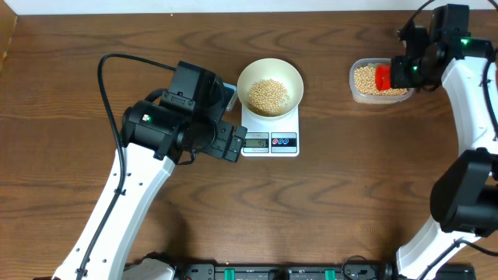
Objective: Scoop item into bowl and weigh 50g on scale
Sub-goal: 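Dip the red scoop into the soybeans with the right gripper, then lift the scoop with the right gripper and carry it over the bowl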
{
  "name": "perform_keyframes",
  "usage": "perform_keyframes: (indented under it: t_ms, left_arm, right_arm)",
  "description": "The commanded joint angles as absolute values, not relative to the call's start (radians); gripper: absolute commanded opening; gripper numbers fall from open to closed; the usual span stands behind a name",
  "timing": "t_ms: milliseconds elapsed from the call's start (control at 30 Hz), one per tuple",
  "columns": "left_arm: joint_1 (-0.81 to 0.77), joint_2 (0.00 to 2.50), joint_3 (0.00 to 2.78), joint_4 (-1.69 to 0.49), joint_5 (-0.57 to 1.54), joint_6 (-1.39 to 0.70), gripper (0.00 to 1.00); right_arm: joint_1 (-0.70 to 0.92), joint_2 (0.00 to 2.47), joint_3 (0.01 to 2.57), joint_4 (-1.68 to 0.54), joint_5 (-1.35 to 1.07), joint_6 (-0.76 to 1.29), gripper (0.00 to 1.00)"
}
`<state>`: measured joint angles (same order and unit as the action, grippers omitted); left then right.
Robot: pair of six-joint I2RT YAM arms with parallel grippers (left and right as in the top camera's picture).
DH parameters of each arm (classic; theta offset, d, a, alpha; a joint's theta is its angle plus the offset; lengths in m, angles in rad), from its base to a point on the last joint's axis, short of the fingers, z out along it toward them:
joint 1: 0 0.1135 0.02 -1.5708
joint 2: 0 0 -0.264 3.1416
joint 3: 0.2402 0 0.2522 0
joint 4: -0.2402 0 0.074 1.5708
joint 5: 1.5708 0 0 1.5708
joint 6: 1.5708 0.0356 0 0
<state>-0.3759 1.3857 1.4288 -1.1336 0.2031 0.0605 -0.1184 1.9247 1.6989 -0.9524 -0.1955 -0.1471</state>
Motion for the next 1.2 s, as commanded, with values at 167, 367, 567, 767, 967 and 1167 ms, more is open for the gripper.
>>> perform_keyframes:
  t_ms: [167, 367, 567, 767, 967, 1167]
  left_arm:
    - [-0.376, 1.378, 1.419, -1.137, 0.193, 0.075, 0.98]
    - [-0.376, 1.378, 1.419, -1.137, 0.193, 0.075, 0.98]
    - [-0.376, 1.378, 1.419, -1.137, 0.193, 0.075, 0.98]
    - [-0.376, 1.378, 1.419, -1.137, 0.193, 0.075, 0.98]
    - [-0.376, 1.378, 1.419, -1.137, 0.193, 0.075, 0.98]
    - [-0.376, 1.378, 1.419, -1.137, 0.193, 0.075, 0.98]
  right_arm:
    - [-0.128, 1.975, 1.705, -0.941, -0.333, -0.127, 0.01]
    - [-0.154, 1.973, 1.706, -0.904, -0.385, -0.083, 0.01]
    - [-0.216, 1.973, 1.705, -0.905, -0.476, -0.067, 0.01]
    - [-0.284, 1.973, 1.706, -0.910, -0.605, -0.068, 0.01]
    - [-0.334, 1.973, 1.705, -0.921, -0.745, -0.086, 0.01]
    - [-0.356, 1.973, 1.705, -0.929, -0.923, -0.132, 0.01]
